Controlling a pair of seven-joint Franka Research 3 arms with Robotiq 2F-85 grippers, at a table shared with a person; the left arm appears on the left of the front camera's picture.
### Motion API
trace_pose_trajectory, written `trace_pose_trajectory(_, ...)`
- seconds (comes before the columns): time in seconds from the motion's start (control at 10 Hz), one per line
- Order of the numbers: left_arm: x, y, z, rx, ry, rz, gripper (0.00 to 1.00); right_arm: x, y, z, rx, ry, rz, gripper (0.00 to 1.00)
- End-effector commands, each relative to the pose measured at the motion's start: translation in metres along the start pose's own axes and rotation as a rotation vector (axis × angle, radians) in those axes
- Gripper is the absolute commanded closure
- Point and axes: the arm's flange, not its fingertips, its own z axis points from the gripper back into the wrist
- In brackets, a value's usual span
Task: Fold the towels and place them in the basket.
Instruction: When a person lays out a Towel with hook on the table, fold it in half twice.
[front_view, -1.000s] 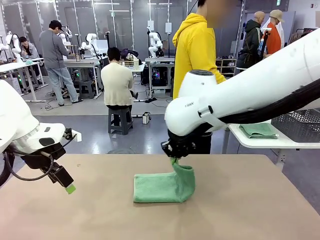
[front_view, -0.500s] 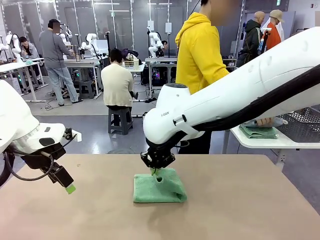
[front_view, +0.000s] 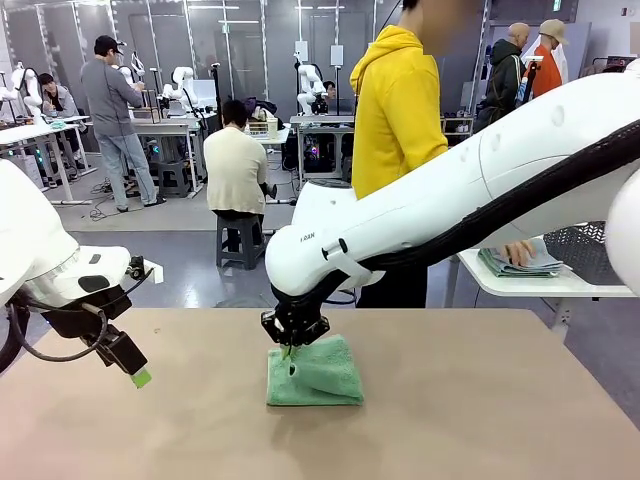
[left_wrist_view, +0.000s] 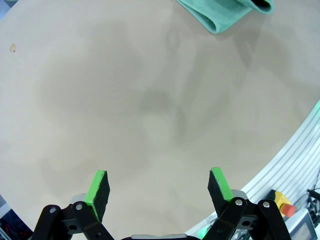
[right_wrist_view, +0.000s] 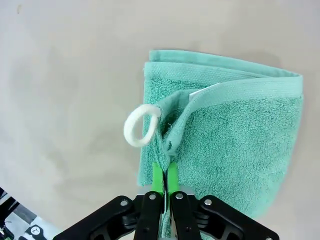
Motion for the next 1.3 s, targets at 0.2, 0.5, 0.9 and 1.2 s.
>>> trace_pose_trajectory(0.2, 0.000, 0.000, -0.001, 0.010, 0.005, 0.002, 0.00, 0.007, 0.002, -0.002, 0.064, 0.015, -0.046, 0.44)
trace_pose_trajectory(0.5, 0.000, 0.000, -0.001, 0.010, 0.005, 0.002, 0.00, 0.006, -0.001, 0.001, 0.091, 0.008, -0.049, 0.21)
trace_pose_trajectory(0.9, 0.000, 0.000, -0.001, 0.010, 0.005, 0.002, 0.00, 0.005, -0.013, 0.009, 0.115, 0.010, -0.054, 0.00)
trace_pose_trajectory(1.2, 0.000, 0.000, -0.001, 0.010, 0.005, 0.002, 0.00, 0.011, -0.003, 0.004, 0.079, 0.012, -0.070, 0.00)
